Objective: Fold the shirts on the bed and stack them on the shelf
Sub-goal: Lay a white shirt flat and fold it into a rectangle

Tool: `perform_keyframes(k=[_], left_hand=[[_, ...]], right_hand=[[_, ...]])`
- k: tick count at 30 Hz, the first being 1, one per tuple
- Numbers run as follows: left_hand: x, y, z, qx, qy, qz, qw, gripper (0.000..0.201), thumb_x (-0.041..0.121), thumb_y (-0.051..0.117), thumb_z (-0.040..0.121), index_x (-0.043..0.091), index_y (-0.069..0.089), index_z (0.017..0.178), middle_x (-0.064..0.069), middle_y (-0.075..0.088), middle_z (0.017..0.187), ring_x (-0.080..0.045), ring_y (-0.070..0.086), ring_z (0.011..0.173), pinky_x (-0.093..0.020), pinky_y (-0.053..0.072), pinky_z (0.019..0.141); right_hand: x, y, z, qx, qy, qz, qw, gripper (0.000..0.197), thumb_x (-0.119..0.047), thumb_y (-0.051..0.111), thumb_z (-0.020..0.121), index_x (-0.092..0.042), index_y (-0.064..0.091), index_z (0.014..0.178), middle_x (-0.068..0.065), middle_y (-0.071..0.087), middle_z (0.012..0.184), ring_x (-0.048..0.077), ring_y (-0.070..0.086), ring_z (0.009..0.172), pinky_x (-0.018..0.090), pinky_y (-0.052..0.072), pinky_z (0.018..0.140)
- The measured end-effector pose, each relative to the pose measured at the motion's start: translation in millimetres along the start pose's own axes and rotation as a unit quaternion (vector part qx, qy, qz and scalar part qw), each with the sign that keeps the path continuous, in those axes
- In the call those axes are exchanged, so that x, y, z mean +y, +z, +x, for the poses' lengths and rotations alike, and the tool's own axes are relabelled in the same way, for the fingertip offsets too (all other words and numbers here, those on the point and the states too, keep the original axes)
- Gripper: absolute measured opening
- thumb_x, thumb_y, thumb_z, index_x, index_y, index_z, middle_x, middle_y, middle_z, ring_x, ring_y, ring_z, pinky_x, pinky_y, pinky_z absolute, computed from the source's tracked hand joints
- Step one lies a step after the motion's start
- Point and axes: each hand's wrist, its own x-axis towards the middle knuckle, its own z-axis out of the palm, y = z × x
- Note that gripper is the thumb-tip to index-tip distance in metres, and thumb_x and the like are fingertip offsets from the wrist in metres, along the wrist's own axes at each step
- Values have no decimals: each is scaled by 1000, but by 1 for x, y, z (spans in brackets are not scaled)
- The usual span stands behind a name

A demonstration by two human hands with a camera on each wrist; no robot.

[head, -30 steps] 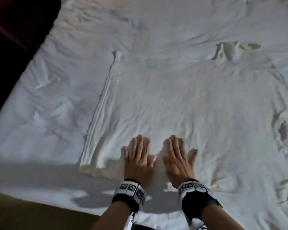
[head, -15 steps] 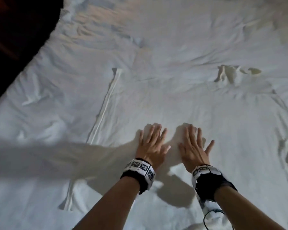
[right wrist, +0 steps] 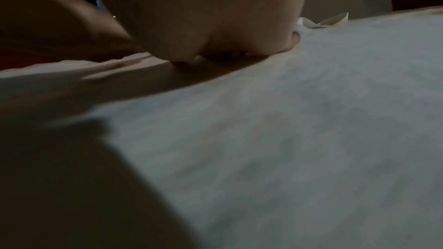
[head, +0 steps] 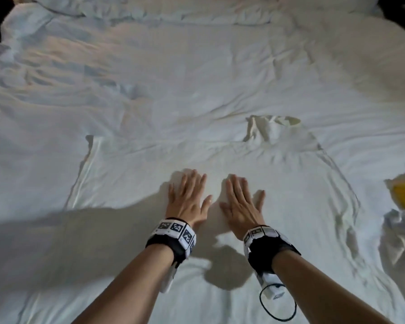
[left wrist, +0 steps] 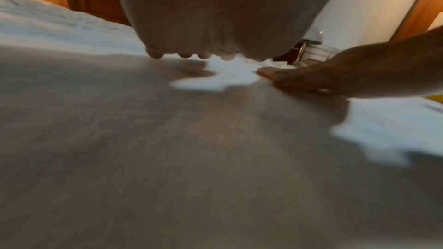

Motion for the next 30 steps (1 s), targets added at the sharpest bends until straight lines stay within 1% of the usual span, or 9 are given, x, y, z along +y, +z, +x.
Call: perform_keyframes(k=[2, 5, 9, 13, 15, 19, 23, 27, 30], left_hand=[[-20, 4, 7, 46, -110, 14, 993, 66, 60, 10, 96, 29, 17, 154, -2, 6, 163, -26, 9, 150, -57, 4, 117], [-37, -7, 21, -4, -312, -22, 950, 75, 62, 13, 95, 23, -8, 155, -3, -25, 159, -24, -24, 146, -57, -9, 116], [33, -11, 69, 55, -151, -35, 986, 81, 61, 15, 91, 12, 10, 156, -6, -5, 163, -25, -7, 150, -58, -4, 116], [132, -5, 125, -7, 13, -36, 999, 88, 67, -7, 80, 24, 4, 156, 2, -9, 163, -17, -9, 150, -54, -11, 115], [148, -6, 156, -33, -17, -15, 999, 85, 67, -7, 83, 24, 3, 156, 2, -8, 163, -16, -10, 149, -56, -9, 116], [151, -26, 209, -23, -158, -25, 987, 74, 55, 19, 99, 5, 12, 152, -11, 6, 161, -27, 5, 148, -55, 10, 116], [172, -44, 245, 37, -169, -7, 985, 56, 50, 42, 95, 5, 50, 127, -16, 48, 134, -34, 39, 128, -48, 29, 104], [173, -56, 278, 3, -238, -160, 958, 47, 44, 58, 87, 6, 61, 114, -18, 61, 123, -37, 55, 116, -43, 42, 98], [165, -64, 288, -30, -261, -255, 931, 42, 33, 65, 83, 4, 62, 113, -14, 66, 116, -34, 64, 104, -29, 46, 78]], right_hand=[[28, -10, 12, 2, -21, -23, 1000, 68, -58, 12, 94, -32, -13, 152, -16, -28, 155, 12, -26, 144, 63, -15, 110], [95, -32, 38, 11, 37, -5, 999, 68, -54, 24, 100, -31, -12, 153, -16, -25, 156, 8, -28, 141, 61, -19, 110], [155, -68, 72, 49, 198, 21, 979, 71, -53, 25, 100, -22, -8, 155, -6, -16, 161, 17, -19, 147, 68, -12, 109], [145, -87, 103, 23, 9, 25, 999, 63, -42, 26, 102, -28, -5, 155, -13, -15, 161, 12, -18, 147, 64, -13, 113], [170, -99, 123, 23, 14, -4, 1000, 62, -42, 24, 102, -27, -3, 155, -9, -15, 161, 11, -18, 147, 62, -11, 114], [226, -132, 158, 80, 177, 41, 980, 64, -42, 29, 102, -18, 3, 155, 0, -8, 163, 19, -9, 149, 61, -5, 113], [233, -154, 178, 200, 189, 78, 958, 56, -30, 49, 91, -14, 35, 142, 8, 35, 149, 27, 30, 137, 48, 28, 105], [237, -172, 197, 155, 255, 142, 944, 35, -35, 54, 83, -22, 58, 115, 3, 61, 115, 26, 52, 116, 38, 40, 96], [240, -182, 208, 165, 237, 250, 924, 24, -34, 64, 82, -17, 57, 67, 2, 57, 68, 22, 54, 67, 13, 41, 53]])
